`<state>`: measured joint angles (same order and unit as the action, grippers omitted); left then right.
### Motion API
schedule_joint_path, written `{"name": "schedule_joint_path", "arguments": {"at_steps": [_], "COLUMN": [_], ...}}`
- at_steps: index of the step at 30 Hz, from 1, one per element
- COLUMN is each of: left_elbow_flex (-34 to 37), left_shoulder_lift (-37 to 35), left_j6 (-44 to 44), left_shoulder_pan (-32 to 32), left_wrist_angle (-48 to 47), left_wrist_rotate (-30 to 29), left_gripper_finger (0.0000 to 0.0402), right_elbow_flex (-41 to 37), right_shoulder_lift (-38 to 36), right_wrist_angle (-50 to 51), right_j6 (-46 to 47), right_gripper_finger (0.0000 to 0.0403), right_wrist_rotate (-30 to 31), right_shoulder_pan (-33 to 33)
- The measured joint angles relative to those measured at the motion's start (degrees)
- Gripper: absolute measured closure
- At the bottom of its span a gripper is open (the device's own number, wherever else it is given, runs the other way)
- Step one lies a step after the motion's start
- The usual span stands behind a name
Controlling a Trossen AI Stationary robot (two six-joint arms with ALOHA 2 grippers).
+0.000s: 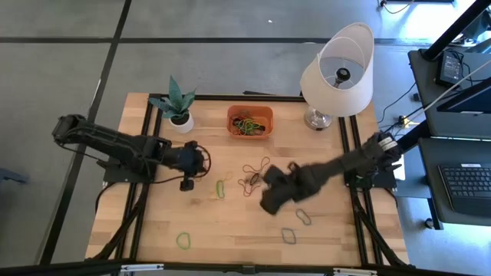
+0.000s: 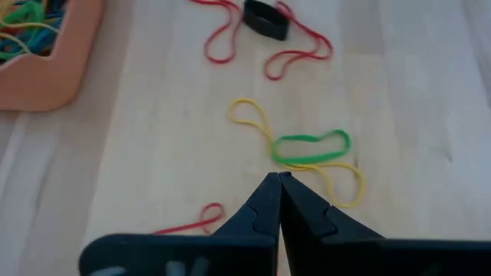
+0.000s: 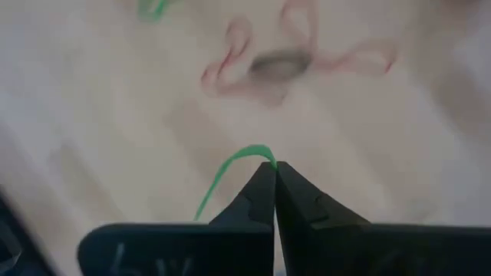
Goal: Pick and place rubber bands into bin
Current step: Put the right green rubber band into the orange bin
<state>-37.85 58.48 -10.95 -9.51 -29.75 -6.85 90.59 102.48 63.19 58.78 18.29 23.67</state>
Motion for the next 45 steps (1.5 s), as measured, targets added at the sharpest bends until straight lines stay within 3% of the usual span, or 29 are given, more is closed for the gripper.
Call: {"name": "schedule_joint_path", "arguments": {"at_steps": [10,20,30,34,45], "left_elbow_flex": [0.0,0.0,0.0,0.0,0.0], "left_shoulder_lift": [0.0,0.0,0.0,0.0,0.0], "left_j6": [4.6,3.5,0.6,0.6,-0.5], "left_shoulder_pan": [11.4,19.8,22.5,23.2,25.1], "left_wrist_angle": [-0.1,0.2,5.8,7.5,8.9], "left_wrist_rotate": [3.8,3.9,3.9,3.0,1.8], "left_gripper_finger": [0.04,0.04,0.04,0.04,0.04], "right_elbow_flex": [0.0,0.0,-0.1,-0.1,0.7], "right_shoulder_lift": [-0.6,3.5,14.0,16.6,15.9], "right_wrist_angle": [-13.6,-23.1,-23.1,-23.0,-23.8], "right_j6": [-29.3,-48.6,-56.7,-58.0,-59.3], "right_gripper_finger": [0.0401,0.0401,0.0402,0.0401,0.0331], "right_wrist_rotate": [-0.7,-10.4,-11.9,-6.5,-5.9], "right_shoulder_pan": [-21.2,-39.1,-46.3,-48.2,-50.4]}}
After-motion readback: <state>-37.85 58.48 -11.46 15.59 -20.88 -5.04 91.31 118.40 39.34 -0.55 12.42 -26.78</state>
